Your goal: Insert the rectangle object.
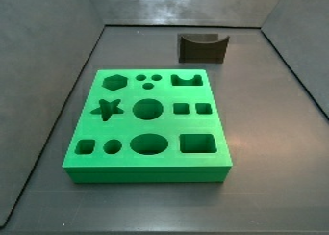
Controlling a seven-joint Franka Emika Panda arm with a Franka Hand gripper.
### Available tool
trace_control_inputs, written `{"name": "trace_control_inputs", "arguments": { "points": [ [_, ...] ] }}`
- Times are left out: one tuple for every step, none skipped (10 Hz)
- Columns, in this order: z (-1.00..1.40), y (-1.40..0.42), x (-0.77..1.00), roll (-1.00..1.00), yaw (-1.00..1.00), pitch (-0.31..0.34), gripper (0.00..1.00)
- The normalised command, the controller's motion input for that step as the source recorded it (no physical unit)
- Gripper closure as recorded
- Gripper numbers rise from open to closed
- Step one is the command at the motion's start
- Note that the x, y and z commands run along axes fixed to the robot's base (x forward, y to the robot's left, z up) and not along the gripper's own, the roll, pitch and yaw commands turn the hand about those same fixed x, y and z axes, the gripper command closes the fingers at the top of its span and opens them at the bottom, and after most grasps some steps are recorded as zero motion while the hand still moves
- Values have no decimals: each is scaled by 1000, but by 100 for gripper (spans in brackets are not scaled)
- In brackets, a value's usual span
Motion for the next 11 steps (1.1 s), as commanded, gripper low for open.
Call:
{"name": "trace_control_inputs", "arguments": {
  "points": [
    [-1000,-589,229,13,0,-79,100],
    [-1000,-694,514,0,0,-26,100],
    [-1000,-700,629,0,6,-37,100],
    [-1000,-691,674,0,57,-43,100],
    [-1000,-669,691,0,63,-61,100],
    [-1000,-617,677,11,71,-81,100],
    [-983,-591,729,24,17,-99,100],
    [-929,-566,820,46,0,-109,100],
    [-963,-511,906,49,-11,-93,100],
    [-831,-580,663,197,0,0,100],
    [-334,-280,129,267,17,64,100]
  ]
}}
